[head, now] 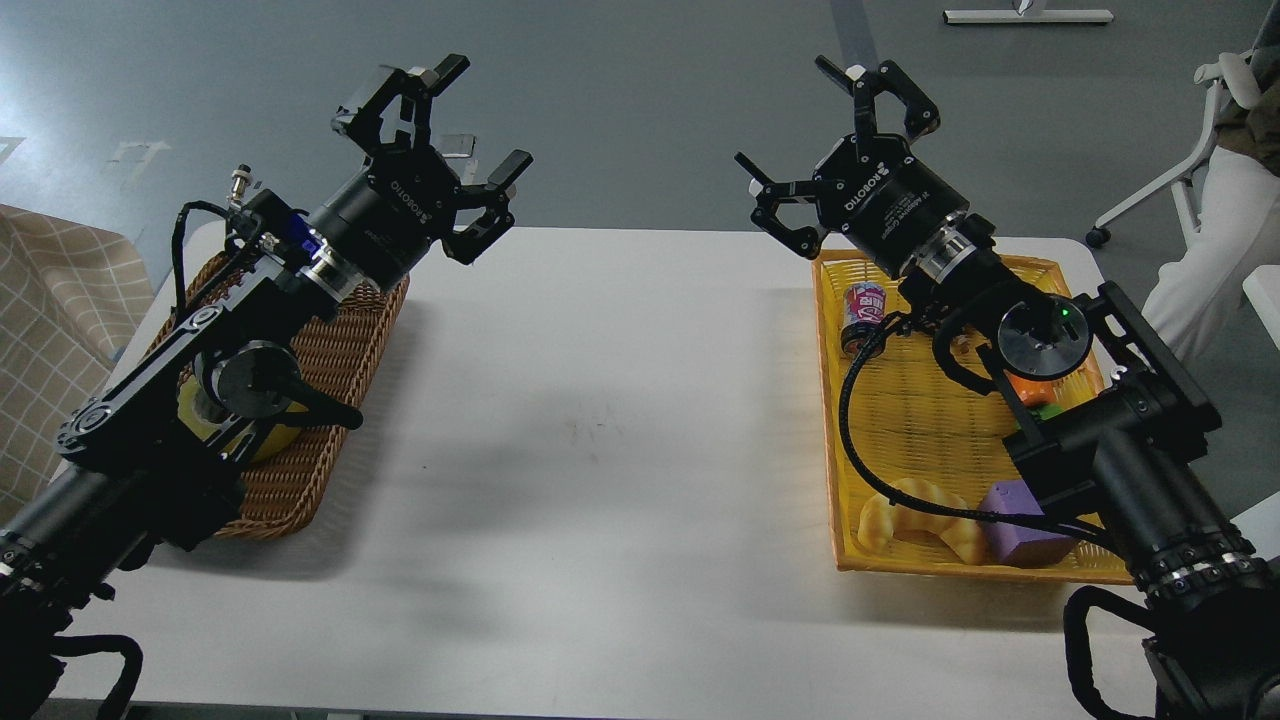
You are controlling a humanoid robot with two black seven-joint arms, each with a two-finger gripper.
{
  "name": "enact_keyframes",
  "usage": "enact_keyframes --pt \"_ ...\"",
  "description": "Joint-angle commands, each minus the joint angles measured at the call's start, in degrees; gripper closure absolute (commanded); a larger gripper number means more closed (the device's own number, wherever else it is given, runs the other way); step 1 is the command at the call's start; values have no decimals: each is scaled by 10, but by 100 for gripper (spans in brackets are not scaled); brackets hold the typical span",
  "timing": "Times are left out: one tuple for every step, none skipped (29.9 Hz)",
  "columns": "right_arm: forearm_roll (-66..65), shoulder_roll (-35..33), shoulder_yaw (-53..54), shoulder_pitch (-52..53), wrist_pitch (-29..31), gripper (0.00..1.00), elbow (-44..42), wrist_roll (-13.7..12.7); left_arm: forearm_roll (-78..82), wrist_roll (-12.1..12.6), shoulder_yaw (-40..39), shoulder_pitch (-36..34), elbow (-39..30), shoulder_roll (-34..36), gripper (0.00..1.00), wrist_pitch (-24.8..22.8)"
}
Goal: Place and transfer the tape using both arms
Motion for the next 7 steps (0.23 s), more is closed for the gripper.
enact_keyframes --pt "0 0 1 1 0 0 0 1 0 0 0 1 0 0 2 0" --pt "0 0 1 2 0 0 1 2 -1 0 0 1 0 0 2 0" --pt "0 0 1 1 0 0 2 3 -1 1 0 0 0 0 2 0" --pt "0 0 1 1 0 0 2 4 0 1 0 0 0 0 2 0" --pt "0 1 2 0 0 0 2 4 -1 2 0 -2 1 0 2 0" --pt "0 1 2 0 0 0 4 5 0 2 0 -3 2 0 2 0" --pt "1 1 4 -3 0 0 6 5 0 2 -1 -3 3 -1 2 0"
